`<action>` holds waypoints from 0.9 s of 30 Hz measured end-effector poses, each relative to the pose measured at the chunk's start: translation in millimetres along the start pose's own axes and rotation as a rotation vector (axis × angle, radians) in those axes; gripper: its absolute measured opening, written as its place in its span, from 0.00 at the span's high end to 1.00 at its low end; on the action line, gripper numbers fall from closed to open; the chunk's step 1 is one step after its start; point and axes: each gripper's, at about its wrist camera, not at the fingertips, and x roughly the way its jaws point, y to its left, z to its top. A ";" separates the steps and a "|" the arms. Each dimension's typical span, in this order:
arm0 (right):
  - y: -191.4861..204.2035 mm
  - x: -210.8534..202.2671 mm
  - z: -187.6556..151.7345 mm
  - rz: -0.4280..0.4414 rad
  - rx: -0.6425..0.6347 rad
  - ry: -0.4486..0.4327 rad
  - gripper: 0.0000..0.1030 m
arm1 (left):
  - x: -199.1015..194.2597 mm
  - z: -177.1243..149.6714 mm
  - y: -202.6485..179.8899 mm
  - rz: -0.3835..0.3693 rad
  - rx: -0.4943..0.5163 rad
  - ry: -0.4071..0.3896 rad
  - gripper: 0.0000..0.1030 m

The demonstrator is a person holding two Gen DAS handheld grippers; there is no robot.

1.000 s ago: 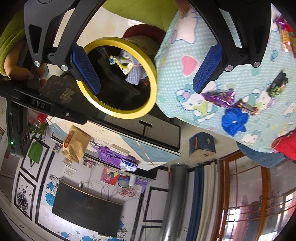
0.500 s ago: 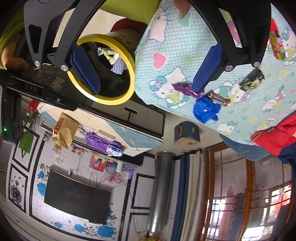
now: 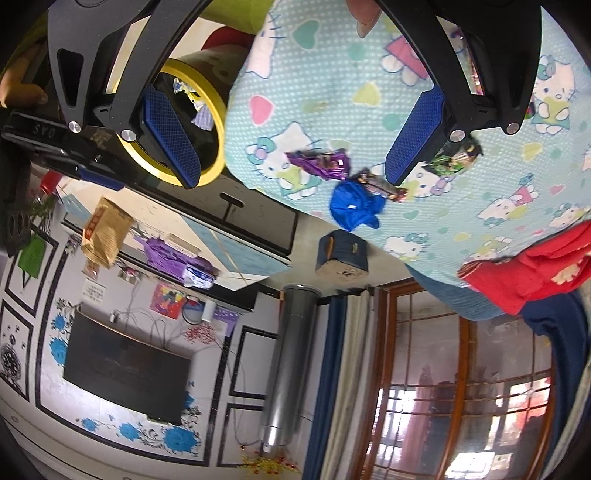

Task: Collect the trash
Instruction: 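Move both open tools back over the trash on the bed, then grasp the green snack packet with the left tool while the right tool grasps the purple wrapper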

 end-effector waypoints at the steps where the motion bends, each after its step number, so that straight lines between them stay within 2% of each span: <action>1: 3.5 1.5 -0.2 0.002 -0.006 0.003 0.32 | -0.1 0.2 3.8 0.004 -0.008 0.000 0.11; 13: 49.1 36.1 -0.7 0.045 -0.106 0.056 0.31 | 1.1 -1.2 51.3 0.096 -0.049 0.015 0.11; 22: 78.9 78.4 3.6 0.064 -0.179 0.102 0.30 | 12.2 -2.6 90.1 0.157 -0.071 0.086 0.11; 27: 87.7 111.4 7.0 0.046 -0.209 0.137 0.30 | 23.8 -3.0 109.6 0.176 -0.070 0.142 0.11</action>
